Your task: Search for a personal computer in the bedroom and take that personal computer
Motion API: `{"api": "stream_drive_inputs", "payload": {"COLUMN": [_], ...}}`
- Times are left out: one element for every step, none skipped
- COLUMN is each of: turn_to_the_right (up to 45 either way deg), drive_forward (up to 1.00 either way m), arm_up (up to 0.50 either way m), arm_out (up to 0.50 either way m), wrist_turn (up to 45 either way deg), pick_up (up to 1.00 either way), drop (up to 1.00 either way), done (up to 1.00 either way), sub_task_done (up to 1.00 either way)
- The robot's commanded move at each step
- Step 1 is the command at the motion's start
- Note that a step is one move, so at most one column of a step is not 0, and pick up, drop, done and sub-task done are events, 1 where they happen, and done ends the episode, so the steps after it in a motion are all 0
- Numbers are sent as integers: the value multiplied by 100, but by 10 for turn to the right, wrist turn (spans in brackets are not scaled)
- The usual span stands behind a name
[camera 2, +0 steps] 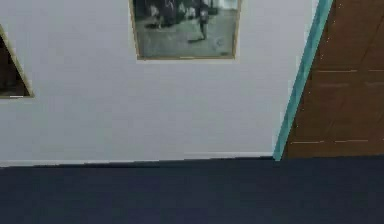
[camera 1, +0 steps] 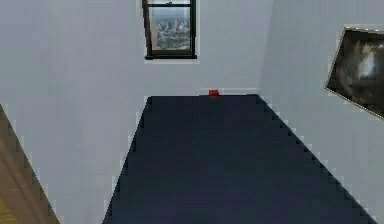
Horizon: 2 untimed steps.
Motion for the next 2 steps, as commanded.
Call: {"api": "stream_drive_inputs", "payload": {"turn_to_the_right": [-450, -240], "drive_forward": [0, 0], "arm_up": [0, 0], "arm_out": [0, 0], "wrist_turn": [0, 0], "pick_up": [0, 0], "drop": [0, 0], "done": [0, 0], "sub_task_done": [0, 0]}}
